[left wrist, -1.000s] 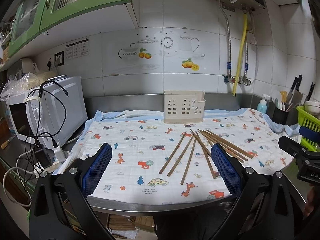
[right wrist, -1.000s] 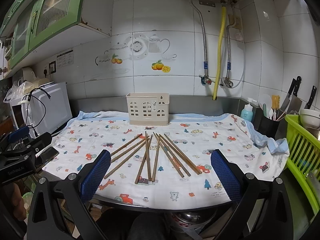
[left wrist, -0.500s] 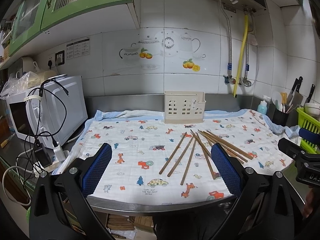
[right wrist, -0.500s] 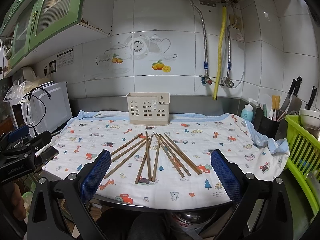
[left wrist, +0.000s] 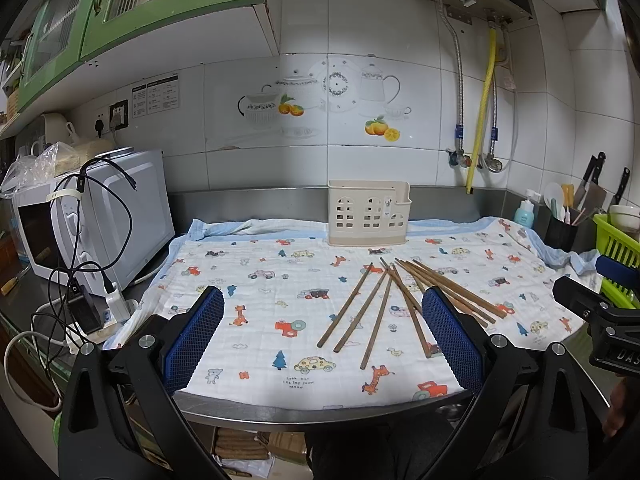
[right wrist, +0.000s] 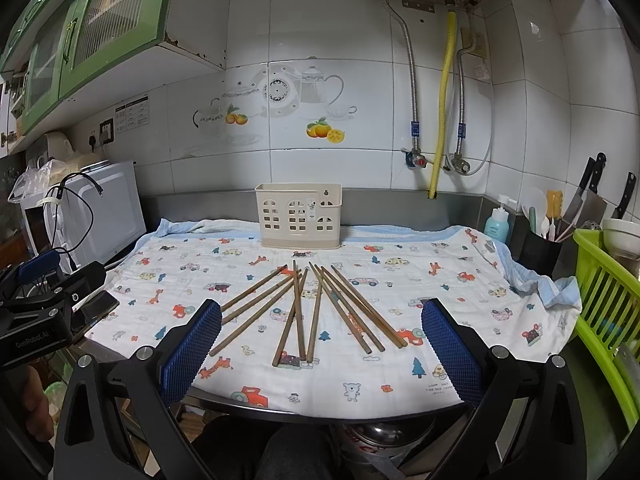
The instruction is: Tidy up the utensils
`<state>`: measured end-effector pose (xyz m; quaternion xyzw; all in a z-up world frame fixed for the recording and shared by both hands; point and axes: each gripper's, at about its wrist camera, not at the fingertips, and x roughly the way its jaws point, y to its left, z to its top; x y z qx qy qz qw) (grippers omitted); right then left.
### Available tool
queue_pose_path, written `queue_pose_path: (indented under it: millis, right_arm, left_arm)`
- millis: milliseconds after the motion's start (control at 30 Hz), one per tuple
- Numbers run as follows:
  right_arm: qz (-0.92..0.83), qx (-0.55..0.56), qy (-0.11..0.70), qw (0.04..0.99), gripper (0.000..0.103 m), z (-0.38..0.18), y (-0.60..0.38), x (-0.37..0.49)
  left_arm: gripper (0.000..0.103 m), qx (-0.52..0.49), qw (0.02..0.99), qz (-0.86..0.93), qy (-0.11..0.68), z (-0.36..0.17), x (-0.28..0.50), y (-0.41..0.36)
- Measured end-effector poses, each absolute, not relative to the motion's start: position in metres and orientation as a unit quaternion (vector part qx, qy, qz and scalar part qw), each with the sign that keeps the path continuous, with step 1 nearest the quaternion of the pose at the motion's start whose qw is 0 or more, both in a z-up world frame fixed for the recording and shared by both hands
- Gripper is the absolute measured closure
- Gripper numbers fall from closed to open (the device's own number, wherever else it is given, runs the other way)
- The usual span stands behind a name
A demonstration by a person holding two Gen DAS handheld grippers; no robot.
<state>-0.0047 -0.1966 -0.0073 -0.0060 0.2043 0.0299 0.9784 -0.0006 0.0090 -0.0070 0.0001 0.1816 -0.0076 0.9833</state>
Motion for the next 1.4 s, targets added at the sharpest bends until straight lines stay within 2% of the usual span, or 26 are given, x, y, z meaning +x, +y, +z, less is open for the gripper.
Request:
queue_pose_path:
  millis: [1400]
  right_arm:
    - [0.035,-0.009,0.216,0.976,0.006,-0.013,-0.193,0.012]
  left_arm:
    - [0.005,-0.002,0.981,-0.009,0.196,-0.014,0.018,0.014]
